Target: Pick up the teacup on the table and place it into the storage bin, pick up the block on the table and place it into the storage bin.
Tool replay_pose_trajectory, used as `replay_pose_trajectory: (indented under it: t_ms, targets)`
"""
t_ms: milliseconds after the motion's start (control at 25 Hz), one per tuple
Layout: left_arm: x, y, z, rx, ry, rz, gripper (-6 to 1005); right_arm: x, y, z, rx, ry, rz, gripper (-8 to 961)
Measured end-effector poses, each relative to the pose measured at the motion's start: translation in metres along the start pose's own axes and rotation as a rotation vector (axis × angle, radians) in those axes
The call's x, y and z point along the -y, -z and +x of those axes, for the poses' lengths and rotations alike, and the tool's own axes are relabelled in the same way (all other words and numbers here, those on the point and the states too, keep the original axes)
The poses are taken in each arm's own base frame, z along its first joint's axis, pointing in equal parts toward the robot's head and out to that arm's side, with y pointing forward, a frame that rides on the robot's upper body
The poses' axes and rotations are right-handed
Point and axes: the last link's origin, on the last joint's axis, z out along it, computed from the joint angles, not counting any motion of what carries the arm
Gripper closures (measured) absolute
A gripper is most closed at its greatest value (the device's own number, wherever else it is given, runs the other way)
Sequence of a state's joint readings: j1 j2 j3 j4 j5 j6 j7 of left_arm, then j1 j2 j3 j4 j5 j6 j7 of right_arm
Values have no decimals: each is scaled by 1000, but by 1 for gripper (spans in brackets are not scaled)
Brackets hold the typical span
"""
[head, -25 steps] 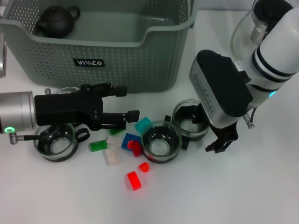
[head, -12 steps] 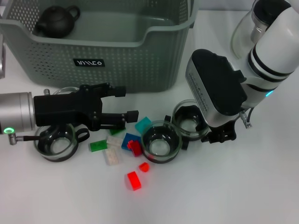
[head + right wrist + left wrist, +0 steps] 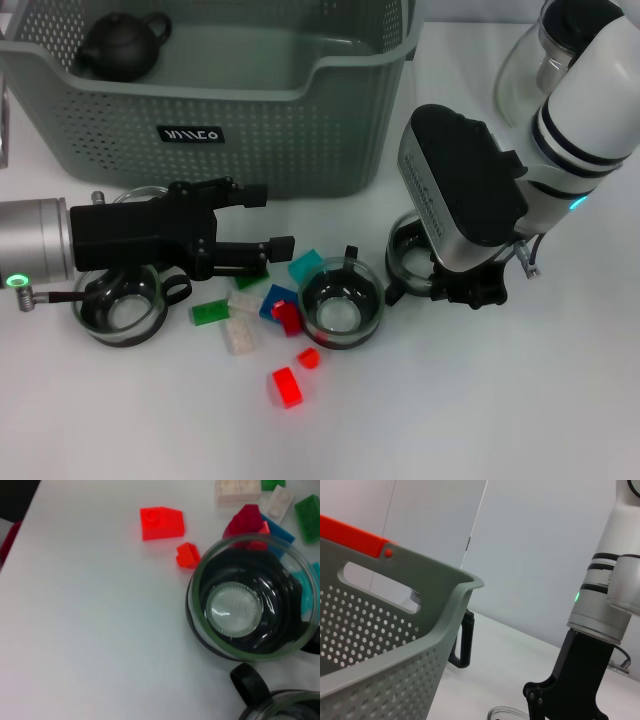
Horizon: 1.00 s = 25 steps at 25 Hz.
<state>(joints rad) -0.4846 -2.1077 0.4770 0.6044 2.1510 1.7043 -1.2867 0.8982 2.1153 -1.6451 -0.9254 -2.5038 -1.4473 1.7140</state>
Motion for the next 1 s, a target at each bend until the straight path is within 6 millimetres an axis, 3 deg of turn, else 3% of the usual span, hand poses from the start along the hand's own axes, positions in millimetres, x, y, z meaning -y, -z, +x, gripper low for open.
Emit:
replay_pose_trajectory:
  t_ms: [280,640,800,1000]
  targets:
    - [-1,2,-1,1,-1,-1,123,-2,21,4,50,-62,-16,895]
    - [-5,19,-10,8,6,20,125,-8,95,15,180,-212,-9,894]
    - [-6,21,-11,8,4,21,126,-6,128,-1,268,-223,17,894]
    - [-6,20,-9,9,-14,18,127,-2,167,-42,420,-186,79,894]
